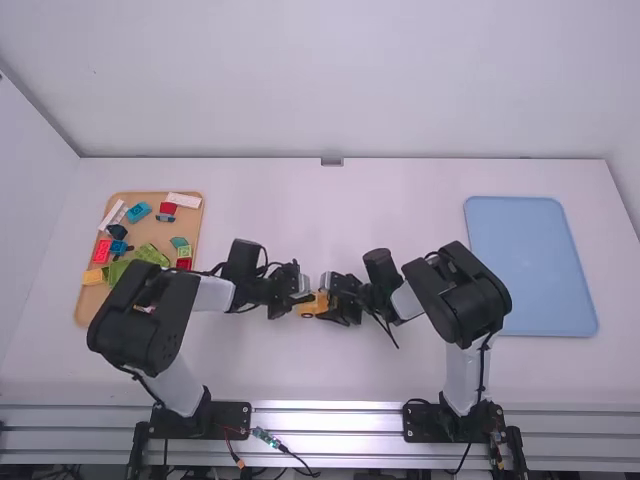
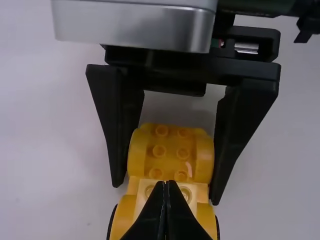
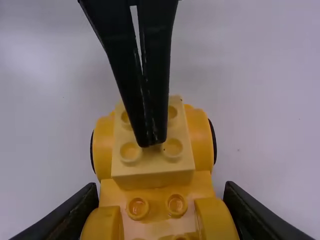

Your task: Assemble lego blocks to make yellow taxi

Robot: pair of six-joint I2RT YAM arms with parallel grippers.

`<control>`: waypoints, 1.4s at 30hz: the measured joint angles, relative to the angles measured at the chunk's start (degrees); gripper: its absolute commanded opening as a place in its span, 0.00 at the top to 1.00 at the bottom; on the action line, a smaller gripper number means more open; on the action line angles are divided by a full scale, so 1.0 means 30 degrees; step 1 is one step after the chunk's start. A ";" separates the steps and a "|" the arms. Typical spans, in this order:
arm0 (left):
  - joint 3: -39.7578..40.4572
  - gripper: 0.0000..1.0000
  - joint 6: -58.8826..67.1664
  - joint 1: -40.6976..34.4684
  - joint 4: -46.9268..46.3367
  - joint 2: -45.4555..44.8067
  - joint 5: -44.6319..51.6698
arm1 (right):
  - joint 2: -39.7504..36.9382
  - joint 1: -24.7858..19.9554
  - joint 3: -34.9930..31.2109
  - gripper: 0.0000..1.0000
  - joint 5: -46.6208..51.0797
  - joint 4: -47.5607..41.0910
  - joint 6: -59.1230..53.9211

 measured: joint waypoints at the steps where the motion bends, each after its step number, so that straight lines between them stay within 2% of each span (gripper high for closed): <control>1: 0.0073 0.98 -0.0036 0.0000 -0.0051 0.0007 0.0007 | -0.0007 0.0000 0.0000 0.48 0.0007 0.0000 0.0000; 8: 0.0685 0.98 -0.0044 0.0102 -0.1027 -0.0233 -0.0168 | -0.0007 0.0000 0.0000 0.48 0.0095 0.0131 0.0058; 14: 0.1348 0.98 -0.1144 0.0124 -0.1253 -0.2324 -0.1173 | -0.0007 0.0036 0.0000 0.45 0.0066 0.0189 0.0036; 15: 0.1632 0.96 -0.1406 0.0117 -0.1231 -0.3045 -0.1399 | -0.0007 0.0036 0.0000 0.45 0.0058 0.0189 0.0044; 16: 0.1785 0.88 -0.1559 0.0124 -0.1224 -0.3541 -0.1574 | -0.0007 0.0036 0.0000 0.45 0.0058 0.0182 0.0036; 17: 0.1785 0.88 -0.1559 0.0124 -0.1224 -0.3541 -0.1574 | -0.0007 0.0036 0.0000 0.45 0.0058 0.0182 0.0036; 18: 0.1923 0.58 -0.1821 0.0124 -0.1246 -0.4269 -0.1960 | -0.0007 0.0029 0.0000 0.45 0.0051 0.0189 0.0029; 21: 0.1938 0.55 -0.2951 0.0124 -0.1413 -0.5523 -0.3818 | -0.0007 0.0036 0.0000 0.42 0.0051 0.0182 0.0080; 23: 0.1938 0.52 -0.3395 0.0124 -0.1472 -0.5901 -0.4845 | -0.0007 0.0036 0.0000 0.34 0.0044 0.0168 0.0095; 24: 0.1938 0.42 -0.3723 0.0124 -0.1574 -0.6215 -0.5821 | -0.0007 0.0036 0.0000 0.24 0.0022 0.0146 0.0109; 25: 0.1938 0.27 -0.3949 0.0124 -0.1625 -0.6411 -0.6550 | -0.0007 0.0029 0.0000 0.16 -0.0007 0.0146 0.0102; 26: 0.1938 0.01 -0.4211 0.0131 -0.1603 -0.6637 -0.7380 | -0.0007 0.0036 0.0000 0.07 -0.0051 0.0138 0.0153; 28: 0.1938 0.01 -0.4809 0.0211 -0.1537 -0.6863 -0.8218 | -0.0007 0.0036 0.0000 0.01 -0.0066 0.0080 0.0131; 36: 0.1989 0.01 -0.6688 0.2164 -0.1370 -0.7745 -0.9712 | -0.0007 0.0022 0.0707 0.01 0.0226 -0.1457 -0.0015; 42: 0.4328 0.01 -0.8262 0.5158 -0.5173 -0.7657 -0.9049 | -0.0707 -0.0444 0.0831 0.01 0.0750 -0.3089 -0.0073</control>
